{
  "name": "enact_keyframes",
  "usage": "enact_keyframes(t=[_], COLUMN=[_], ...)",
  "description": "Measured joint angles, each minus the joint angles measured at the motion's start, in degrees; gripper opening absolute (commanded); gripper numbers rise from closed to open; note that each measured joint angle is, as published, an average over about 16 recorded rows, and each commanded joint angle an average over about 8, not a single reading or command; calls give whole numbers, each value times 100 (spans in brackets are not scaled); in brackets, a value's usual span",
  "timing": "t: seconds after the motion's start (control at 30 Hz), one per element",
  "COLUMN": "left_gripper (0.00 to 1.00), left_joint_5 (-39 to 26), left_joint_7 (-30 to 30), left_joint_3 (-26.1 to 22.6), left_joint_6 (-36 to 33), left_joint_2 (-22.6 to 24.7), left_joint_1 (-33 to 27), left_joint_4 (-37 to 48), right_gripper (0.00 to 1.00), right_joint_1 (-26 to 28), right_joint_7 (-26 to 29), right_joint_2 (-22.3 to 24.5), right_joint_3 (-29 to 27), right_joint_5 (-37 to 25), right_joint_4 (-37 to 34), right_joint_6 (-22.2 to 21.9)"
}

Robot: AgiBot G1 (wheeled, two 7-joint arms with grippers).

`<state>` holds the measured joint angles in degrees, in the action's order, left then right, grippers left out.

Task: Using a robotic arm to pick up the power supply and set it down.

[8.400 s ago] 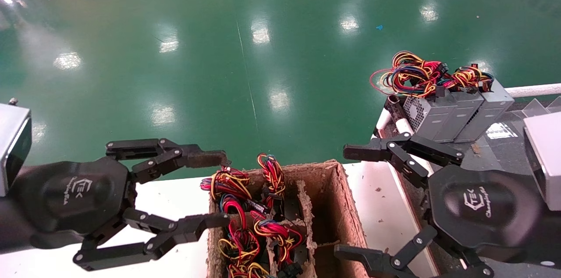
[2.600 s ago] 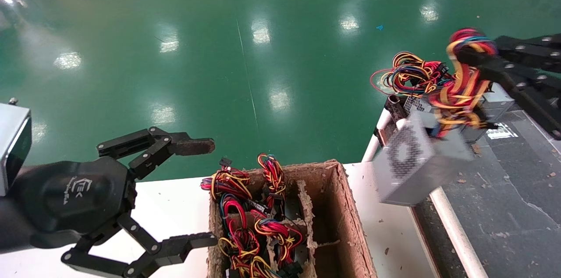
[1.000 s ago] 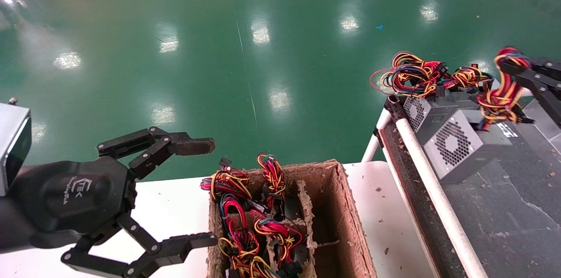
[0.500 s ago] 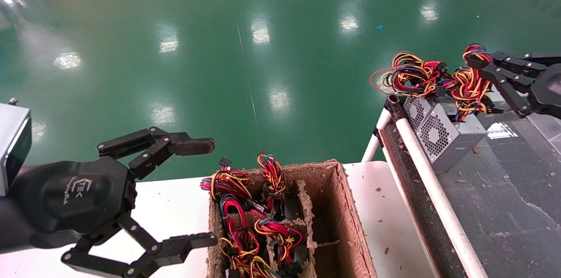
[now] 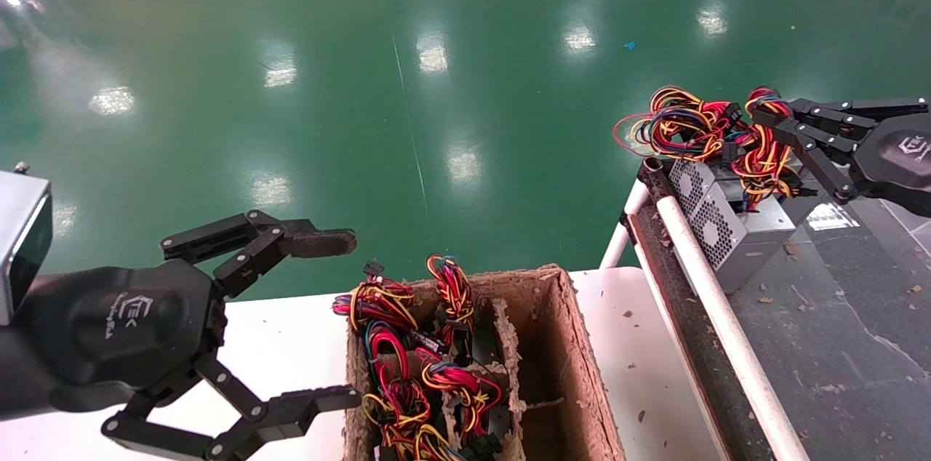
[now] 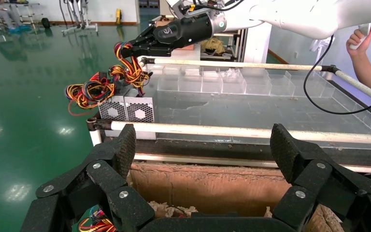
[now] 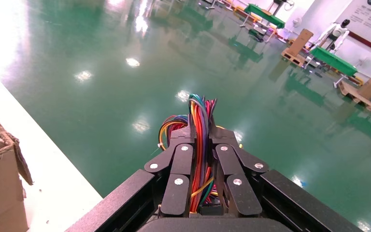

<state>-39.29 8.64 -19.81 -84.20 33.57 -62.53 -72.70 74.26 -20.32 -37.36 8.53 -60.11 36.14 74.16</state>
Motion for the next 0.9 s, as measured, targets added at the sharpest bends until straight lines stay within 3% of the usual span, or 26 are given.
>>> enact_keyframes(t=[0.47, 0.9], left_gripper=[100, 100], left_joint_5=[1, 2], left_joint_7=[-1, -2], left_joint_3=[-1, -2], left_joint_6=[1, 1], left_joint_2=[-1, -1], left_joint_1=[0, 0], left_joint_4=[0, 3], right_gripper=[100, 100], right_joint_1=[66, -63], right_joint_7=[-23, 281], right_joint_2=[35, 85], right_joint_3=[47, 158], right_joint_5=[-51, 108], right_joint_4=[-13, 497], right_joint_6=[116, 261])
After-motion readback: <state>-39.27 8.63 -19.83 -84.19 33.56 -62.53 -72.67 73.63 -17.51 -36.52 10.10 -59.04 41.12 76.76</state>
